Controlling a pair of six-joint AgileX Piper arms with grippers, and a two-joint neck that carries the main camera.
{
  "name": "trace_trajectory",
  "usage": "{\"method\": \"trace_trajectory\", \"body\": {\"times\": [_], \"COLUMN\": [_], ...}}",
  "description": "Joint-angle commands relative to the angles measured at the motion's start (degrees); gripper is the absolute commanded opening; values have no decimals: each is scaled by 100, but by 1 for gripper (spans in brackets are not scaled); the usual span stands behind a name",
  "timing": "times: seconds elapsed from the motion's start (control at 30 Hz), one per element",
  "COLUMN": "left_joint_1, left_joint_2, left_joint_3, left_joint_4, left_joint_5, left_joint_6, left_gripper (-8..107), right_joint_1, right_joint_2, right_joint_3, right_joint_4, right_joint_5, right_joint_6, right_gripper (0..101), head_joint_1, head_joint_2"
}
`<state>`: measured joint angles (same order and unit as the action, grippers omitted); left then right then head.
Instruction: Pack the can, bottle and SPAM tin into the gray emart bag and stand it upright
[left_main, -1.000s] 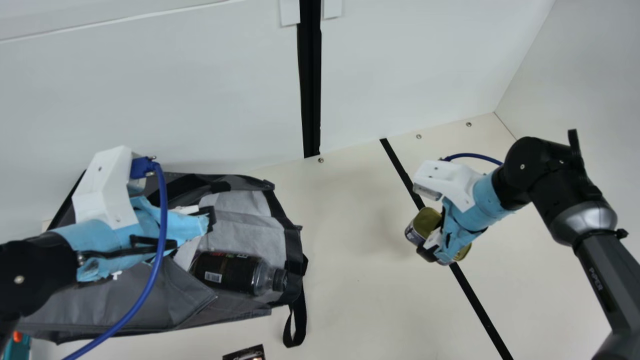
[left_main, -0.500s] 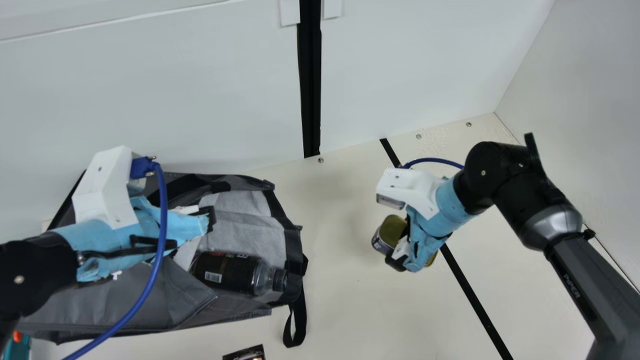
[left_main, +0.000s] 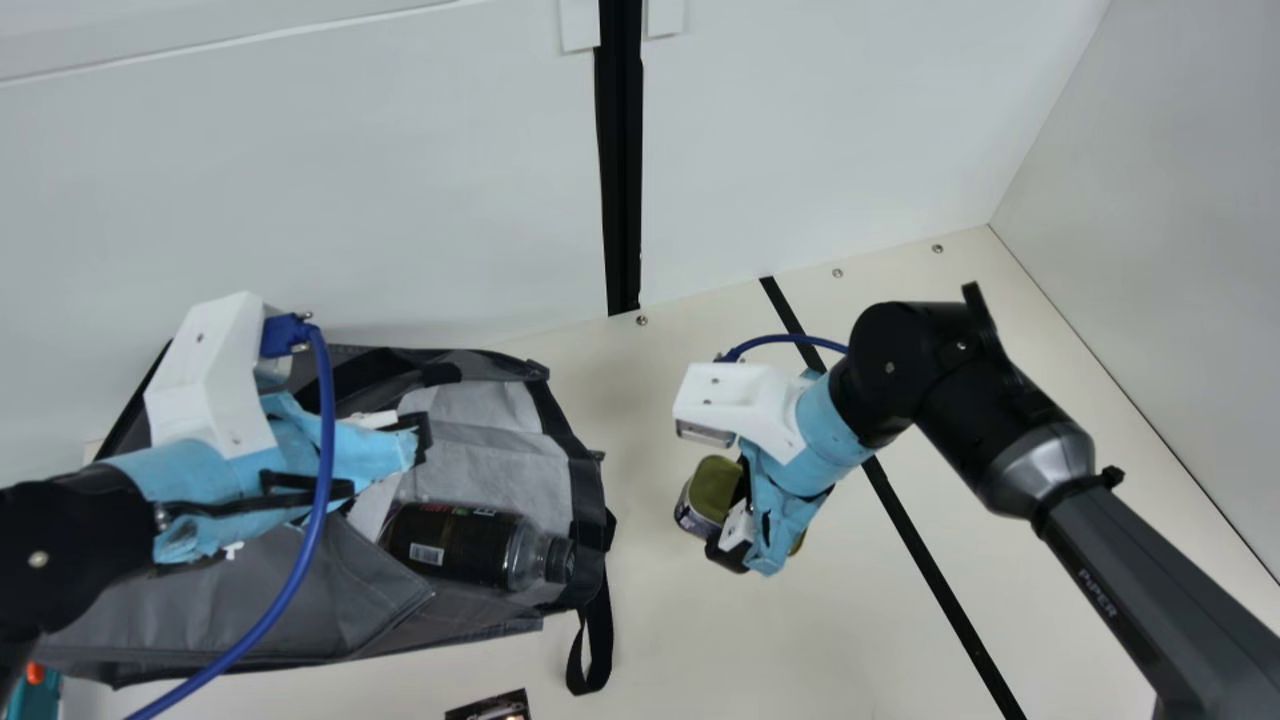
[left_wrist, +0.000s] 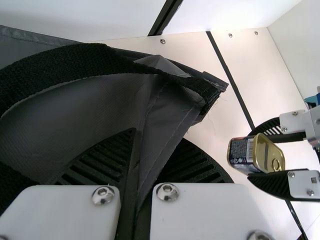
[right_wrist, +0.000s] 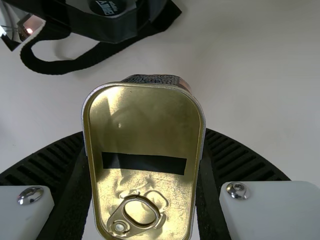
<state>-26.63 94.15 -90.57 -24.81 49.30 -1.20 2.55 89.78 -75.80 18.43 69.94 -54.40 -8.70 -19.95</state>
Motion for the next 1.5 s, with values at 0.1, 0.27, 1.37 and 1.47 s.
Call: {"method": "trace_trajectory", "body": {"times": [0.1,0.27,1.37,1.47], "left_joint_1": [0,0,0,0], "left_joint_2": [0,0,0,0], "left_joint_3": [0,0,0,0], "left_joint_4": [0,11,11,11], "left_joint_5": [0,0,0,0], "left_joint_6": [0,0,0,0], "left_gripper": [-8,-8,-8,-8], "right_joint_1": [297,569,1132,1163], "right_joint_2": [-26,-69,354,438], "right_joint_3": [22,106,258,206], "right_joint_4": [91,199,2265,2434], "right_joint_5": [-4,-45,-1235,-1327], "right_joint_6": [-6,-33,-931,-1021], "right_gripper": [0,0,0,0], "head_joint_1": [-130,-130,-130,-130], "head_joint_2": [-5,-5,-5,-5]}}
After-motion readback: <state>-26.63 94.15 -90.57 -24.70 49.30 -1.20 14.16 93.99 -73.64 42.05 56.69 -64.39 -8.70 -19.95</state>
